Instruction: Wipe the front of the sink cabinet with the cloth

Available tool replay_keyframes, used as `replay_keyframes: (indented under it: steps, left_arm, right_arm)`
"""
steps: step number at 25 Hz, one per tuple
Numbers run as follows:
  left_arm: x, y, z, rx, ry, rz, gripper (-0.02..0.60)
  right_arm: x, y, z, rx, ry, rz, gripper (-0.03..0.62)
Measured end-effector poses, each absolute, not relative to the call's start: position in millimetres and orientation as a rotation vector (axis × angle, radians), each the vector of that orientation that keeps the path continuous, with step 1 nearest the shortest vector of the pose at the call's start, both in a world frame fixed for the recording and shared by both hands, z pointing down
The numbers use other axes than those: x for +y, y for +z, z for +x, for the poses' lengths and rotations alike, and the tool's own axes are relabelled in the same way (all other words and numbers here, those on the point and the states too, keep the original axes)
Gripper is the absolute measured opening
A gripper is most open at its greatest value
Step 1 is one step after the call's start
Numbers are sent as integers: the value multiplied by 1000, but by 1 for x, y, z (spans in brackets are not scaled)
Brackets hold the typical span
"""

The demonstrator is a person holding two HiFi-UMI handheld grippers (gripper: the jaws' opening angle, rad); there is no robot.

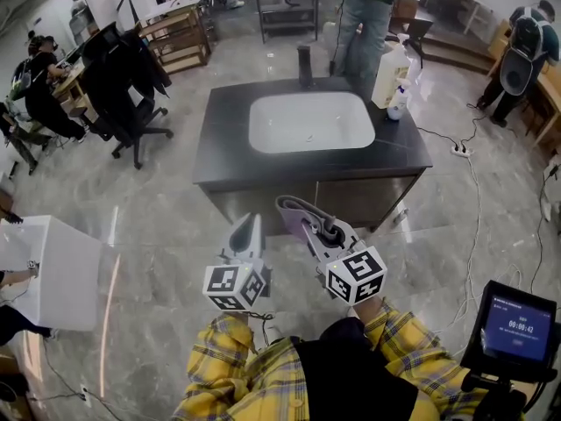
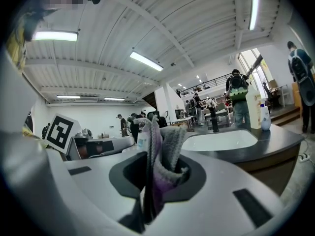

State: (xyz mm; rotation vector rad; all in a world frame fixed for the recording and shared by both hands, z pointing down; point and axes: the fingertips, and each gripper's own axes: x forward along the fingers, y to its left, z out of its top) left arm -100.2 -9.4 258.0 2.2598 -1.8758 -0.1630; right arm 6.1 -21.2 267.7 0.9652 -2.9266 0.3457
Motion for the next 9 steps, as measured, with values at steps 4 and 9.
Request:
replay_keyframes:
  steps: [4,9]
  left_arm:
    - [-10,258,-98,-1866,-152,2272,8]
    - [-10,260,-97,-1863,-138,2270,8]
  right_arm:
    - [-21,268,8,-2927,351,973,43]
    - [-21,268,6,-2938,369,969,43]
